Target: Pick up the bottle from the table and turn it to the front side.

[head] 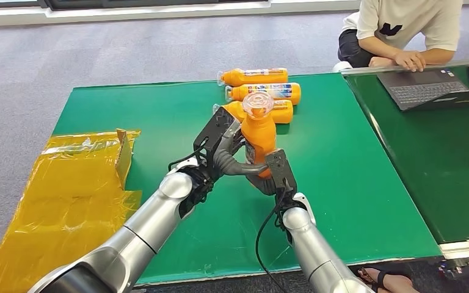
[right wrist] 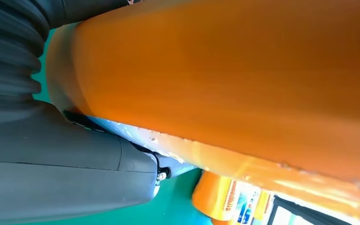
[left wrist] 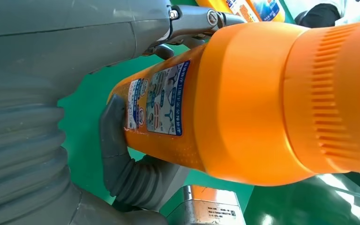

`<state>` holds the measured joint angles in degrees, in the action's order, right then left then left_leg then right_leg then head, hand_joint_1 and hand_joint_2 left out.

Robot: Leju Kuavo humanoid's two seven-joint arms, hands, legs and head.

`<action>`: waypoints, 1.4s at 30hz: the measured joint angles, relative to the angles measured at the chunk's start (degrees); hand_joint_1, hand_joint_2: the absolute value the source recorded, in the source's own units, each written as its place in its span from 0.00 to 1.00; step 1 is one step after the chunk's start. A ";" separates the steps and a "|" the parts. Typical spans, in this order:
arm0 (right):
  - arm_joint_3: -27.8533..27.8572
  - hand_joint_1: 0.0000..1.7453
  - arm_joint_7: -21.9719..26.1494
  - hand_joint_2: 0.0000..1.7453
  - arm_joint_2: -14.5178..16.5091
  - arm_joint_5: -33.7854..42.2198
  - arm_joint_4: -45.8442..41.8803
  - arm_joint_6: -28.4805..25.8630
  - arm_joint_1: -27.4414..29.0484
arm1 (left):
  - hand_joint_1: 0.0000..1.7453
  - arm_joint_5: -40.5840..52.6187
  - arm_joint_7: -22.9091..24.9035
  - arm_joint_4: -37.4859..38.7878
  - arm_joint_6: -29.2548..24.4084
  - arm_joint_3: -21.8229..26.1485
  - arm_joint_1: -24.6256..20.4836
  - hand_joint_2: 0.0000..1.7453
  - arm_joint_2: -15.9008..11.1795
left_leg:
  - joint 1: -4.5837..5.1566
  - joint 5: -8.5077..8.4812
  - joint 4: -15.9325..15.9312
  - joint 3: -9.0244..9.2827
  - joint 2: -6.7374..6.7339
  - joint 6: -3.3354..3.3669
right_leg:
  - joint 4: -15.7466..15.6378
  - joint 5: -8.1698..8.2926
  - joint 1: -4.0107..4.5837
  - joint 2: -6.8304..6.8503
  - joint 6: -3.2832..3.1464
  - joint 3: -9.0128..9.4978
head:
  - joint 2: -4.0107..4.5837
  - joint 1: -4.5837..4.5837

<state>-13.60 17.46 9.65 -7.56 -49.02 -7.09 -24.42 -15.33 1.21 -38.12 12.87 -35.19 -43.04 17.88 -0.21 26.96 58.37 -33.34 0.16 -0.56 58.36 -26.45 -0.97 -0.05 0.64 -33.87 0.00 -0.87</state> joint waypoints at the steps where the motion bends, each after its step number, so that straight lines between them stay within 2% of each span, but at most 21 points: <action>1: -0.01 1.00 0.00 1.00 0.01 -0.34 0.34 -0.32 -0.15 | 0.00 -0.66 0.18 0.33 0.03 -0.28 -0.21 1.00 -0.01 | 0.00 0.00 0.00 0.00 0.00 0.00 | 0.00 0.00 0.00 0.00 0.00 0.00 | 0.00 0.00; 8: -0.04 1.00 0.07 1.00 0.09 -2.08 3.06 -1.57 -1.62 | 0.00 -7.84 0.65 2.82 -1.98 -2.76 -1.48 1.00 -0.04 | 0.00 0.00 0.01 0.01 0.00 0.00 | 0.00 0.01 0.00 0.00 -0.01 0.00 | 0.00 0.01; 21: -0.06 1.00 0.10 1.00 0.15 -2.17 5.05 -1.45 -2.15 | 0.00 -8.82 0.68 4.83 -1.95 -3.92 -2.17 1.00 -0.04 | 0.00 -0.01 0.01 0.00 0.01 0.00 | 0.01 0.02 0.00 0.00 -0.01 0.00 | 0.00 -0.01; 33: -0.06 1.00 0.34 1.00 0.46 -2.68 6.29 -0.27 -3.85 | 0.00 -16.44 -0.66 5.55 -3.56 -6.66 -3.26 1.00 -0.52 | 0.00 -0.04 0.01 0.00 0.01 -0.04 | 0.01 0.02 0.00 0.01 -0.02 0.00 | 0.00 0.01; 39: -0.06 1.00 0.26 1.00 0.45 -3.89 6.49 -0.31 -4.56 | 0.00 -12.35 -5.18 6.89 -5.78 -7.47 -4.21 1.00 -0.80 | 0.00 -0.04 0.01 0.01 0.00 -0.05 | 0.01 0.03 0.00 0.00 -0.02 0.00 | 0.00 0.01; 42: -0.06 1.00 0.20 1.00 0.48 -5.11 6.49 -0.24 -4.41 | 0.00 -6.44 -4.99 6.49 -6.17 -7.29 -4.50 1.00 -1.32 | 0.00 -0.05 0.01 0.01 0.01 -0.05 | 0.01 0.03 0.01 0.00 -0.03 0.00 | 0.00 0.01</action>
<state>-13.66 17.66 10.13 -12.67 -42.53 -7.33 -28.83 -21.77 -3.78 -31.63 6.70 -42.47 -47.54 16.56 -0.21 26.91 58.38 -33.33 0.17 -0.61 58.37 -26.42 -0.96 -0.05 0.61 -33.87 0.00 -0.86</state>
